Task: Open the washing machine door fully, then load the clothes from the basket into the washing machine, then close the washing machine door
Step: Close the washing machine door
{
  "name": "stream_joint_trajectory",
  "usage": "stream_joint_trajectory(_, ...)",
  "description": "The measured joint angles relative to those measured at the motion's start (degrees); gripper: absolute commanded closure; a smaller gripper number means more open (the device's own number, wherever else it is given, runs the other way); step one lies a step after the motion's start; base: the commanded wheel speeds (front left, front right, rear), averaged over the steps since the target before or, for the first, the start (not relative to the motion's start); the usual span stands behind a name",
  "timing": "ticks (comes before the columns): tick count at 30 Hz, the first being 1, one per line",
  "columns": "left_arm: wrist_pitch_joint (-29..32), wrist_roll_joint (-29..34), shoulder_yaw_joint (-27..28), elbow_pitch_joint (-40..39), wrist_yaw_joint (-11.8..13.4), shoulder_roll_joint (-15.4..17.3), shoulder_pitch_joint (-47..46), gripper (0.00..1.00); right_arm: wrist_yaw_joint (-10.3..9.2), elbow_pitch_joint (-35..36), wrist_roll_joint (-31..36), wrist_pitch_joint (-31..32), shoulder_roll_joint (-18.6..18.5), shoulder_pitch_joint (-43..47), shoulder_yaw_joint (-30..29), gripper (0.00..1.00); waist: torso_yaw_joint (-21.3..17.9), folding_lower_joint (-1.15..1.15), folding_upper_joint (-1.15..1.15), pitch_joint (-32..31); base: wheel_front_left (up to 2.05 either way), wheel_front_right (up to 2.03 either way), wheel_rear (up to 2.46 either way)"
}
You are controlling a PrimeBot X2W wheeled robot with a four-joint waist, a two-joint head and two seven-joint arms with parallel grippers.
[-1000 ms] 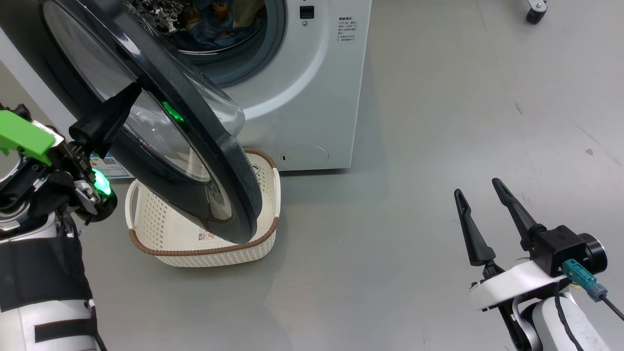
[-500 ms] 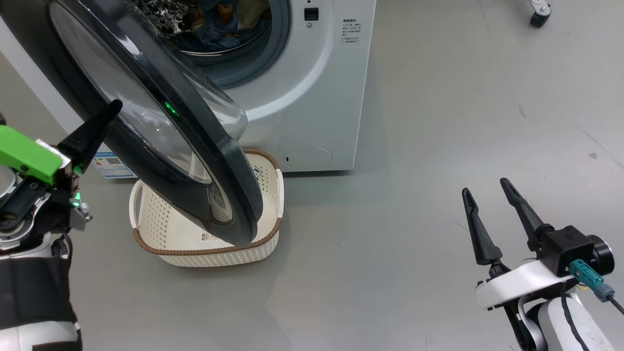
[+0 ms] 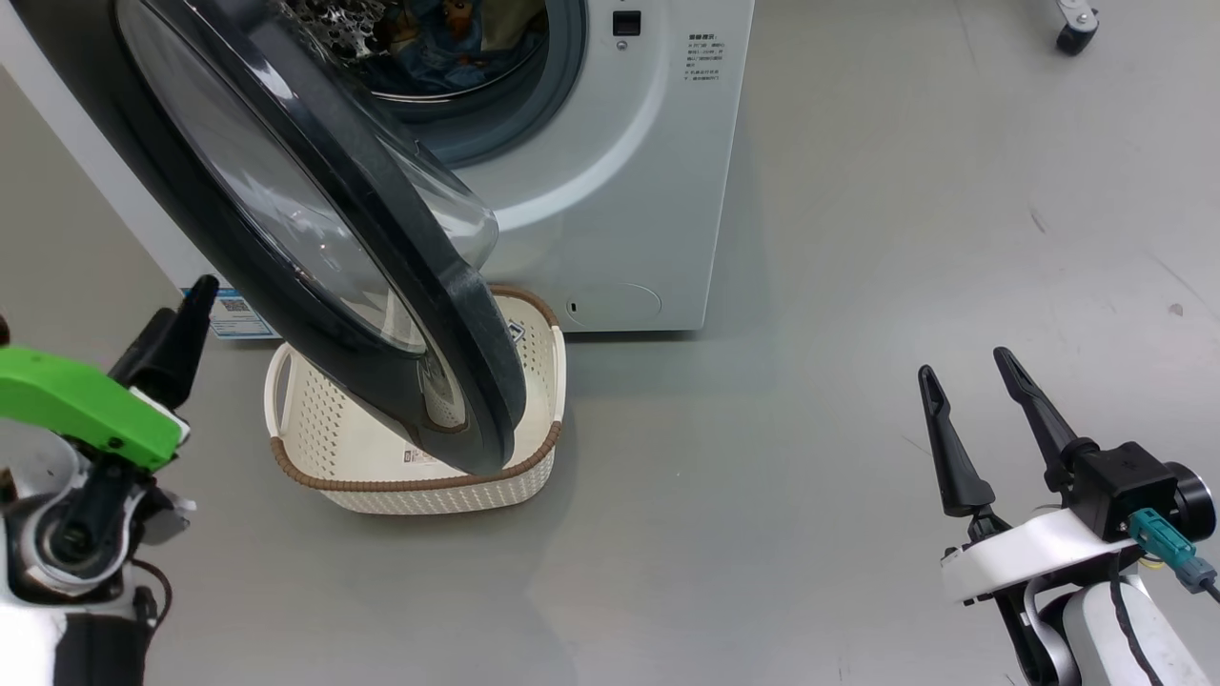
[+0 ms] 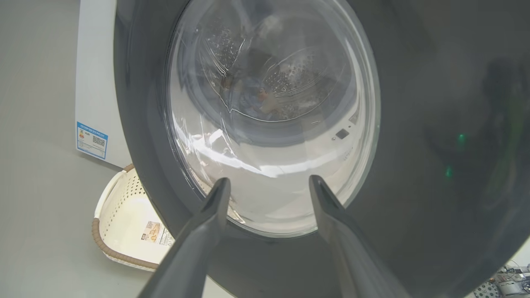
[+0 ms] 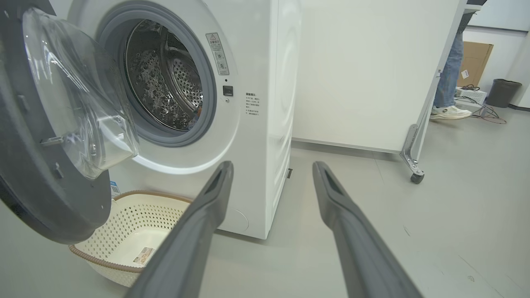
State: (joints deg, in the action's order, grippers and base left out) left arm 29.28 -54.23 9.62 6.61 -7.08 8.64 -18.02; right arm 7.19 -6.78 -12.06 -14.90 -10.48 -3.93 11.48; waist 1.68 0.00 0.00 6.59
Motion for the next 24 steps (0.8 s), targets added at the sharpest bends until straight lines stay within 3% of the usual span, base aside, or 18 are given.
stream_joint_trajectory(12, -17.44, 14.7, -9.77, -2.53, -0.02, -0.58, 11.5, 0.0, 0.0, 0.33, 0.04, 0.0, -0.05, 1.01, -0.65, 0.0, 0.21, 0.0, 0.0, -0.1, 0.0, 0.0, 0.0)
stream_joint_trajectory(24, -33.0, 21.71, -10.99, 1.68, -0.02, -0.77, 17.79, 0.0, 0.0, 0.19, 0.13, 0.0, -0.35, 2.65, -2.67, 0.0, 0.33, 0.0, 0.0, -1.22, 0.0, 0.0, 0.0)
